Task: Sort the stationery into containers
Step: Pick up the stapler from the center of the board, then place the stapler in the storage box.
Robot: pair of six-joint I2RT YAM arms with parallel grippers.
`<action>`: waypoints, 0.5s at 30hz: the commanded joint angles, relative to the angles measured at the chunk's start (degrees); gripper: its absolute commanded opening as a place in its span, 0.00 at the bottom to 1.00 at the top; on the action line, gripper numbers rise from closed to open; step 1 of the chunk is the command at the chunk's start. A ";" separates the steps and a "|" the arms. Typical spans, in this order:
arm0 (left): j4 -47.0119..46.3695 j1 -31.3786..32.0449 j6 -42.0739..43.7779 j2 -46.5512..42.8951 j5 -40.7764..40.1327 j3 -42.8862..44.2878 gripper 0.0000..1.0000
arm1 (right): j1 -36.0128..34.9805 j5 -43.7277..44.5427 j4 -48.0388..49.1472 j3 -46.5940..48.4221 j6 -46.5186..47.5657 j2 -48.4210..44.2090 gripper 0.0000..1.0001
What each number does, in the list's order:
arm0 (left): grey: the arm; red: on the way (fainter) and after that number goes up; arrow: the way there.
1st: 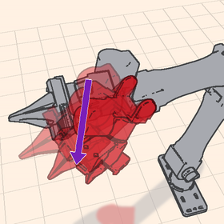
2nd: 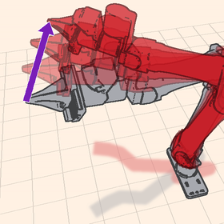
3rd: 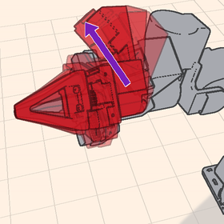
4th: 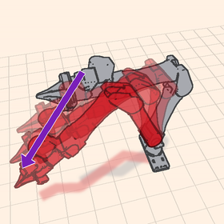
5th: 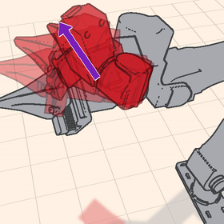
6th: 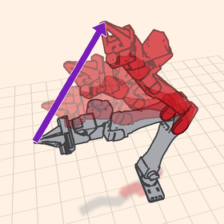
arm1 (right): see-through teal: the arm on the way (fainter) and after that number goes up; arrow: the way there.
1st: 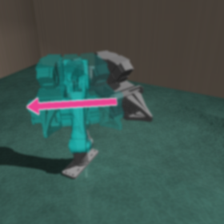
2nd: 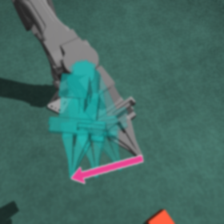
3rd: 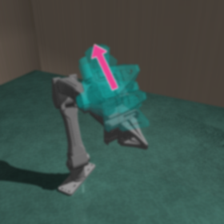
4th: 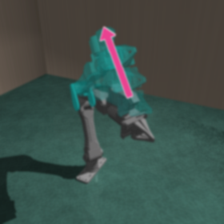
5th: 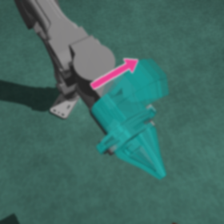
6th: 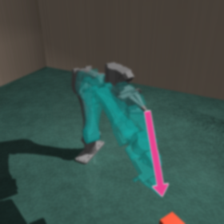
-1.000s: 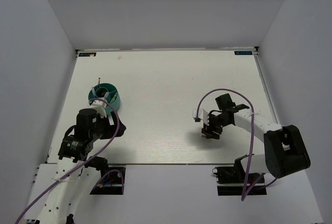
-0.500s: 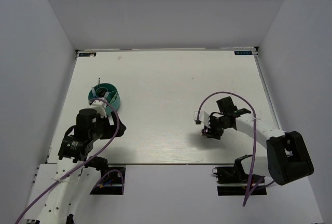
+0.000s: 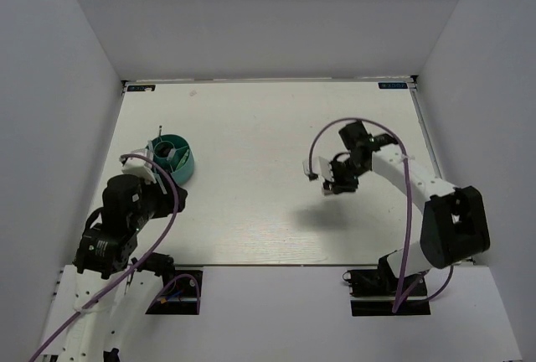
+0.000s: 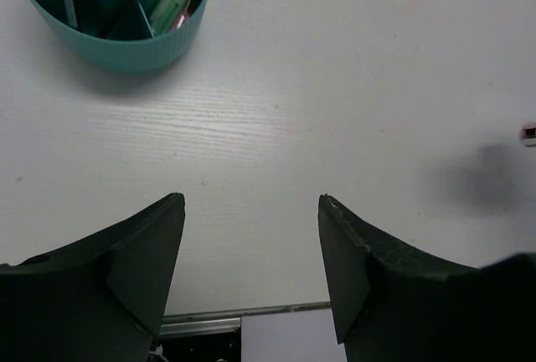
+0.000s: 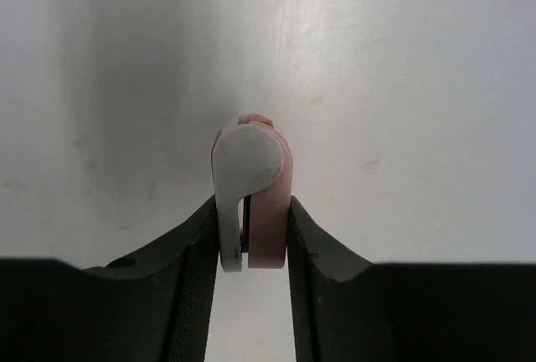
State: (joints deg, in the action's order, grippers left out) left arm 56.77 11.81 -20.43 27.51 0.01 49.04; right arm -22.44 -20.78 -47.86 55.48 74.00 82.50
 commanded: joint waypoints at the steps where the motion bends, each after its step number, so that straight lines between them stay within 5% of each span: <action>1: 0.88 0.14 -1.63 -0.35 -4.75 4.31 0.75 | -4.43 0.03 -8.22 13.49 4.84 4.13 0.00; 5: -0.87 0.05 -3.74 -2.62 -11.77 5.72 0.76 | -12.16 1.96 -7.01 33.66 5.63 11.62 0.00; 7: -2.45 -0.04 -4.18 -3.51 -13.72 5.89 0.76 | -14.47 4.24 -2.79 36.00 5.72 15.12 0.00; 15: -2.02 -0.04 -3.39 -6.23 -20.29 6.95 0.76 | -26.87 12.94 53.89 30.36 16.95 24.19 0.00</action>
State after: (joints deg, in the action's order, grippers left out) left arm 55.27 11.81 -23.83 22.00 -15.42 53.76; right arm -47.07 -12.53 -20.49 85.41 84.73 103.00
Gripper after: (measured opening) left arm 0.764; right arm 0.376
